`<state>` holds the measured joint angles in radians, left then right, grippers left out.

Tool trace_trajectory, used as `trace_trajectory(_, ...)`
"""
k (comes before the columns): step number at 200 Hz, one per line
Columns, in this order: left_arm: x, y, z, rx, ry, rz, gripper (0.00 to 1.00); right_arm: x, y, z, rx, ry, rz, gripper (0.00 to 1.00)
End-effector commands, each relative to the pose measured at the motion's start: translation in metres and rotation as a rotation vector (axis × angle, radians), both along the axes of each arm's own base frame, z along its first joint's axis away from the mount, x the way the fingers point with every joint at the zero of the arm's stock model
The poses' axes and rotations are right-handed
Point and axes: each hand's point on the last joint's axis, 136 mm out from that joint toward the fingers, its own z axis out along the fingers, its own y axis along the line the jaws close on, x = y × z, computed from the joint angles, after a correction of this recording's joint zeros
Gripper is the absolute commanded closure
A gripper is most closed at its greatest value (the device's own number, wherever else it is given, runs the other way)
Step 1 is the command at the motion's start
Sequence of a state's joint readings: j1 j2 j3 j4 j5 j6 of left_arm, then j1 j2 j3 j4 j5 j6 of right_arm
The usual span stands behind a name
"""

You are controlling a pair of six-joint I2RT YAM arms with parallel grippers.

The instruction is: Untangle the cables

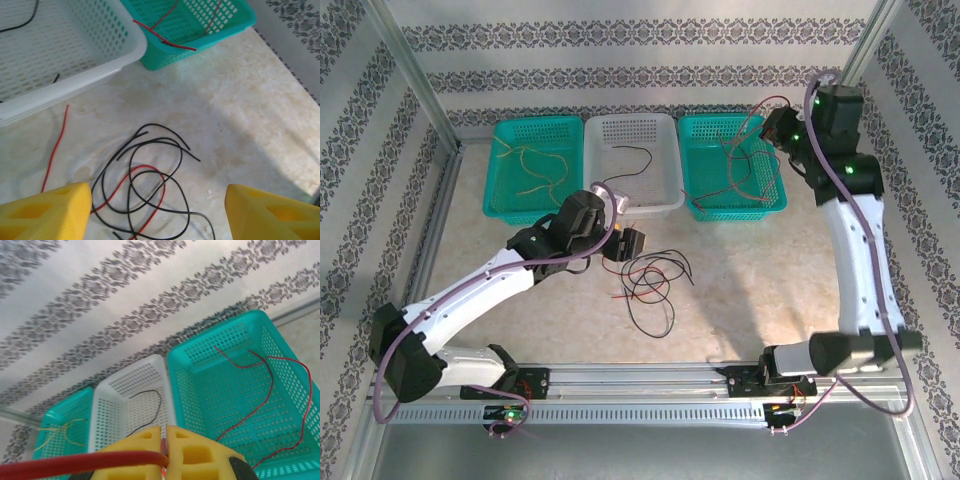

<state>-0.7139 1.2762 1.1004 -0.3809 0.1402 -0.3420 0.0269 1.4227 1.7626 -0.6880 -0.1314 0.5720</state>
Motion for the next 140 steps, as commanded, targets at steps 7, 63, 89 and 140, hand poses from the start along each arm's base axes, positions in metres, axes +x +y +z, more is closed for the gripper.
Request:
trace_trajectory(7, -0.005, 0.019, -0.004, 0.035, 0.010, 0.069, 0.28, 0.036, -0.008, -0.031, 0.002, 0.092, 0.004, 0.96)
trace_trajectory(63, -0.001, 0.035, 0.000, 0.067, -0.013, 0.144, 0.15, 0.073, -0.020, -0.091, -0.013, 0.239, -0.006, 0.56)
trace_trajectory(89, 0.002, 0.037, -0.004, 0.068, -0.010, 0.163, 0.13, 0.058, -0.014, -0.096, 0.014, 0.230, 0.008, 0.49)
trace_trajectory(140, 0.004, 0.027, -0.023, 0.064, 0.080, 0.146, 0.15, -0.020, 0.038, -0.126, -0.021, 0.244, 0.136, 0.46)
